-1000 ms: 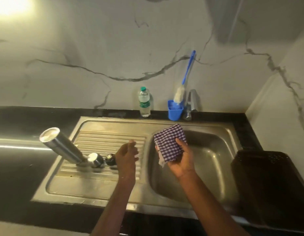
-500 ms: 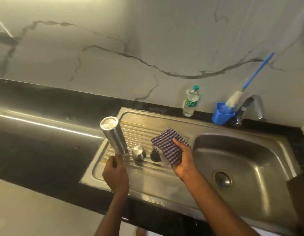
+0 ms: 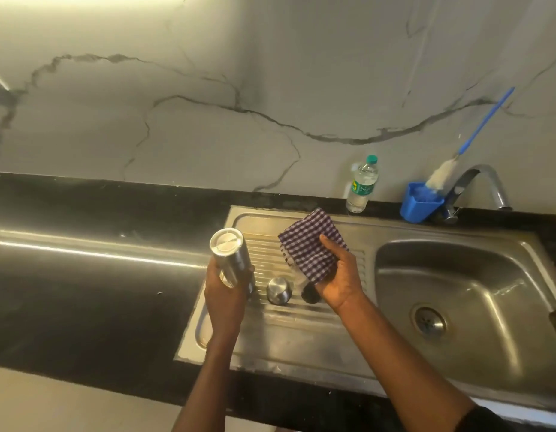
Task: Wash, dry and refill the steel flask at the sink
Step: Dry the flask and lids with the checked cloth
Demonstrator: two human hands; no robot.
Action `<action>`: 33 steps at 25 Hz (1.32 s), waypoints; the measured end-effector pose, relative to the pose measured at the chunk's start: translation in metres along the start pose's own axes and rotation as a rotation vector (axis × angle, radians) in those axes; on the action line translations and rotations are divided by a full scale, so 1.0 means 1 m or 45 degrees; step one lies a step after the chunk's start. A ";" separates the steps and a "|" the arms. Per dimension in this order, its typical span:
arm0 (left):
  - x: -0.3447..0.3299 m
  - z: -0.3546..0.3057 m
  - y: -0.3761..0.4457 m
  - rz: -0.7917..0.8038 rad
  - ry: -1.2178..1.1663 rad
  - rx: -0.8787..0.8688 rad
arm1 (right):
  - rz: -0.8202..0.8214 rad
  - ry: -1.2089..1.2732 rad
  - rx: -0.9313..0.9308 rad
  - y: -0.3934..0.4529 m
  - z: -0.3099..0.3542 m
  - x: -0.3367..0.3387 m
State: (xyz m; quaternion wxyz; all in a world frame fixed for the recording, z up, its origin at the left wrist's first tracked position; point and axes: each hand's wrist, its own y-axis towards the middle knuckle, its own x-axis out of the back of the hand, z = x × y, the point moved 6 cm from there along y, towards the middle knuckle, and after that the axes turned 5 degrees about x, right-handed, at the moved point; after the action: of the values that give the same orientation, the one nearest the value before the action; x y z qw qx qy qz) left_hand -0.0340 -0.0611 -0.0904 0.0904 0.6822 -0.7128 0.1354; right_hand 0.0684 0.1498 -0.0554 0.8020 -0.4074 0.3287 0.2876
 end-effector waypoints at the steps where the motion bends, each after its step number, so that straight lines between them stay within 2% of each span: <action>1: -0.001 -0.002 0.003 0.003 -0.004 -0.015 | 0.016 0.005 -0.007 -0.001 -0.001 -0.002; 4: -0.005 -0.015 0.004 -0.043 0.015 -0.019 | 0.037 -0.023 -0.060 -0.008 -0.004 -0.005; 11: -0.030 -0.082 -0.004 -0.121 0.037 -0.337 | -0.001 -0.034 0.028 -0.013 0.038 0.022; 18: -0.094 -0.180 -0.043 0.089 -0.208 -0.441 | -0.112 -0.109 0.224 -0.011 0.113 0.074; 21: -0.135 -0.188 -0.061 0.222 -0.237 -0.403 | -0.195 -0.153 0.266 -0.012 0.143 0.109; 25: -0.183 -0.168 -0.085 0.381 -0.124 -0.316 | -0.274 -0.170 0.326 -0.017 0.169 0.137; 31: -0.203 -0.224 -0.078 0.416 -0.198 -0.437 | -0.373 -0.347 0.427 -0.010 0.202 0.150; 33: -0.209 -0.222 -0.081 0.451 -0.217 -0.415 | -0.381 -0.380 0.424 -0.006 0.204 0.151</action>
State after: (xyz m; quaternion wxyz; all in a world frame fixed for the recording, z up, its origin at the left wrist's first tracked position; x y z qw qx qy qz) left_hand 0.0455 0.2051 0.0600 0.1135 0.5321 -0.8387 -0.0256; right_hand 0.2263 0.3475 -0.0756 0.9311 -0.2673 0.1858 0.1646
